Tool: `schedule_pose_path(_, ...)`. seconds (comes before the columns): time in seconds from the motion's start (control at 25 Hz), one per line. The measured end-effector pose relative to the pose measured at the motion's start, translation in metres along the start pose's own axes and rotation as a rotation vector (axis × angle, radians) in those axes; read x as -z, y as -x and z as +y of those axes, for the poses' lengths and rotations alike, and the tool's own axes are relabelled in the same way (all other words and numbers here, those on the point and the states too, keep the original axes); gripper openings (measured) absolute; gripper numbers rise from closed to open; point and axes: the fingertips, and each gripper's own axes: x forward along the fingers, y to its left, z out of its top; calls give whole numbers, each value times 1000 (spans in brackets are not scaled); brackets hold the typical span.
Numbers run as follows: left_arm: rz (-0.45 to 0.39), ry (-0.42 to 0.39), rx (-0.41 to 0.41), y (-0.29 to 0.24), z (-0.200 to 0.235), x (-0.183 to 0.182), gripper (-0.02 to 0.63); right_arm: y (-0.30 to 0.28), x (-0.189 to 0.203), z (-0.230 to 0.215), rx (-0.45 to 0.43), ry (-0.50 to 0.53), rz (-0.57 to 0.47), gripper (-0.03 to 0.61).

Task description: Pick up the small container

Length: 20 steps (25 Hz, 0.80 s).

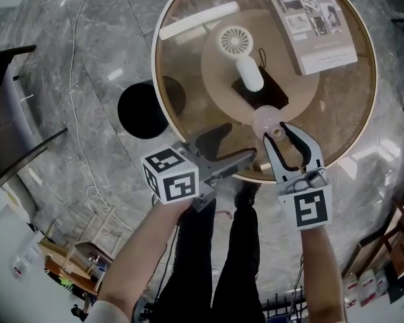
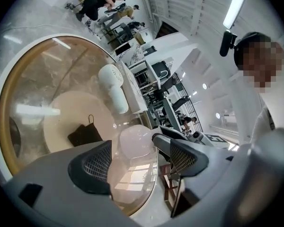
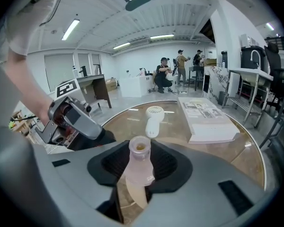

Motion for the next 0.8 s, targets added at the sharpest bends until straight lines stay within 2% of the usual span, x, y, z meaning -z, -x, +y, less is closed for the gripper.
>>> schedule_pose_path(0.28,-80,171,71,-4,2,-5,384,-2,-2,1,-17,0,12,148)
schedule_pose_path(0.6,-209,471,196,-14,8,-17,383,-3,-12,5,-47,-5,6,147)
schedule_pose_path(0.8,-271,548,269,-18,7,-23,391,-3,-19,8,-62,-13,-5,147)
